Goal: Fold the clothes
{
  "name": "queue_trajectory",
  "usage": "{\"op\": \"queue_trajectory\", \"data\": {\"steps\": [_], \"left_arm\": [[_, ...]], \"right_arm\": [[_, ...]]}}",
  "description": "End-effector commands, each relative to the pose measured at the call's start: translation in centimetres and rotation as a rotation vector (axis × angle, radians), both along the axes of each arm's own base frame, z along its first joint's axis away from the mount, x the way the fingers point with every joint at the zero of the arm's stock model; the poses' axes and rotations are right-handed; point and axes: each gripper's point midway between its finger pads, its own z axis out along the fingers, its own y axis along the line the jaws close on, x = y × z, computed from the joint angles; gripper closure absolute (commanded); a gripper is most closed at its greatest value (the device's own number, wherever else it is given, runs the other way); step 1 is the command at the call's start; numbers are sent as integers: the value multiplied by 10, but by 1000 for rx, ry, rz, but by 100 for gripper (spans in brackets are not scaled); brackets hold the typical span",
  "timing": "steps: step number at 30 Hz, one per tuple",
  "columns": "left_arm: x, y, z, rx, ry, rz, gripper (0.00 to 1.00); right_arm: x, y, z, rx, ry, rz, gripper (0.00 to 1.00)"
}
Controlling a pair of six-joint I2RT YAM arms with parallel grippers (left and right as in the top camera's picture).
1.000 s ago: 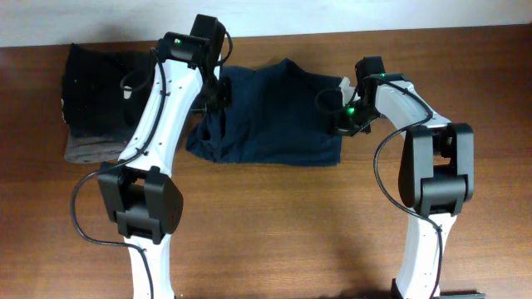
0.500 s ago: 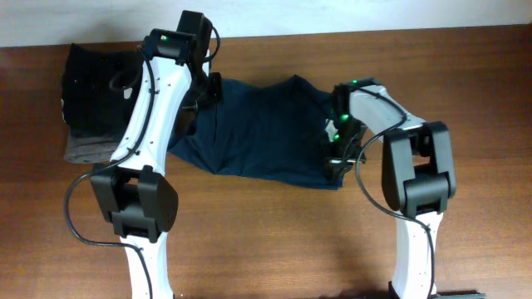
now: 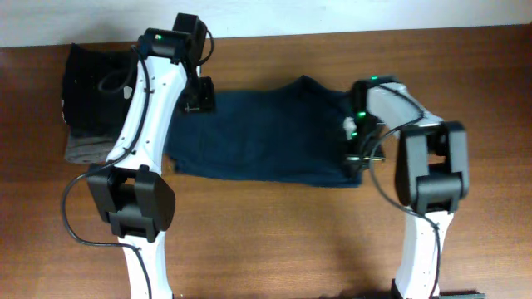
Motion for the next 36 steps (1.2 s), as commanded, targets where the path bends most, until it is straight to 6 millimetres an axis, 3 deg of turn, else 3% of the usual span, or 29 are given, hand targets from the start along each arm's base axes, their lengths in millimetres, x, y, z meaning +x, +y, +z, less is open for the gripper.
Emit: {"op": "queue_trajectory", "data": {"steps": [1,6,8,12,20,21,26,28,31,33,34,36], "left_arm": [[1,6,8,15,-19,8,30],[-14,-1,-16,-25,67,2,26],[-24,-6,-35,-51,126,1,21],[-57,-16,-92,-136,272,17,18],[-75,-10,-140,-196,319,86,13],[-76,-16,-146,-235,319,88,7],[-79,-76,-164,-624,295,58,6],[-82,-88,-167,-696,290,42,7],[-88,-98,-168,-715,299,21,22],[-90,-102,-168,-712,306,11,49],[-92,-101,-168,-712,312,14,71],[-94,-100,-168,-709,324,22,93]], "right_arm": [[-2,-41,-11,-77,22,-58,96],[0,-54,-12,-82,15,-91,96],[-1,-57,-12,-100,16,-83,96],[-1,-69,-13,-140,13,-101,96],[-2,-91,-14,-133,14,-188,96],[-1,-90,-14,-131,13,-189,96],[0,-86,-14,-132,7,-174,96],[1,-86,-14,-132,6,-174,96],[1,-86,-14,-132,6,-174,96],[1,-86,-14,-132,6,-174,96],[1,-86,-14,-132,6,-174,96],[1,-86,-14,-132,6,-174,96]]}}
